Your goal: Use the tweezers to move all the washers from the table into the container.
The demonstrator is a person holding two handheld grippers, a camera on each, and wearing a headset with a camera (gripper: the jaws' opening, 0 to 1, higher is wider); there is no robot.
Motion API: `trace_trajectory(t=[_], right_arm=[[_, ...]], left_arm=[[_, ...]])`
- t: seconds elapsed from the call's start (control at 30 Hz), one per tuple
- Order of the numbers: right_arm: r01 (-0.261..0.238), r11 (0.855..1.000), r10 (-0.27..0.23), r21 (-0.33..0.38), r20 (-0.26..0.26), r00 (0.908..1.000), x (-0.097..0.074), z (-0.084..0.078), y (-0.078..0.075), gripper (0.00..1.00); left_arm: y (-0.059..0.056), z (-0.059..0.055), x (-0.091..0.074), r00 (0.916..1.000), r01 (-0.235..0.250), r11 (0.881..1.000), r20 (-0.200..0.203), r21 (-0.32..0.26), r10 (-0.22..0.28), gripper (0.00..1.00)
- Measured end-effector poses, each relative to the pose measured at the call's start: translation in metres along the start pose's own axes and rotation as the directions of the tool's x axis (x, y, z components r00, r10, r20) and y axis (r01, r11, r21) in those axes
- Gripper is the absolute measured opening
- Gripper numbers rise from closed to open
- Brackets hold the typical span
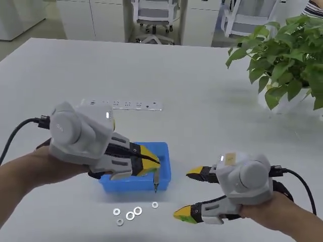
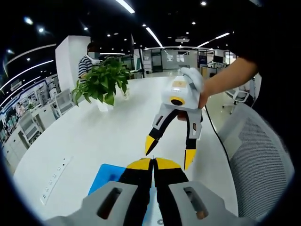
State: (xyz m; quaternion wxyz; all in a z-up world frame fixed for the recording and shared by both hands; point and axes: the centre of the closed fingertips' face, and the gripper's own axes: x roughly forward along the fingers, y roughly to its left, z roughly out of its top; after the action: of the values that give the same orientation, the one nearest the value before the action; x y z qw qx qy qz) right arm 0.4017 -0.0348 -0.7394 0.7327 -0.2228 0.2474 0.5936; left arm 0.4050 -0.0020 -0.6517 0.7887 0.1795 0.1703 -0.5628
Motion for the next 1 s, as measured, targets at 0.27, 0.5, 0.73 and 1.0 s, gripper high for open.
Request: trace_trajectory(t=[0.27, 0.5, 0.73, 1.0], right_arm=[[0.003, 1.000, -0.003, 0.011, -0.012, 0.9999, -0.002, -0.008, 0.001, 0.65], [0.006, 1.000, -0.005, 0.019, -0.019, 0.9998, -0.001, -0.012, 0.000, 0.67], [-0.004, 1.000, 0.005, 0.020, -0.036, 0.9993, 0.002, -0.017, 0.004, 0.67], [-0.007, 1.000, 0.008, 0.023, -0.043, 0.9991, 0.002, -0.021, 0.007, 0.67]], left_arm=[[-0.005, -0.008, 0.011, 0.9996, 0.022, 1.000, -0.016, -0.003, -0.022, 0.05], [-0.008, -0.019, 0.016, 0.9987, 0.036, 0.999, -0.035, -0.015, -0.037, 0.05], [-0.010, -0.029, 0.019, 0.9980, 0.043, 0.999, -0.044, -0.030, -0.045, 0.05], [-0.010, -0.033, 0.021, 0.9982, 0.042, 0.998, -0.041, -0.035, -0.044, 0.05]])
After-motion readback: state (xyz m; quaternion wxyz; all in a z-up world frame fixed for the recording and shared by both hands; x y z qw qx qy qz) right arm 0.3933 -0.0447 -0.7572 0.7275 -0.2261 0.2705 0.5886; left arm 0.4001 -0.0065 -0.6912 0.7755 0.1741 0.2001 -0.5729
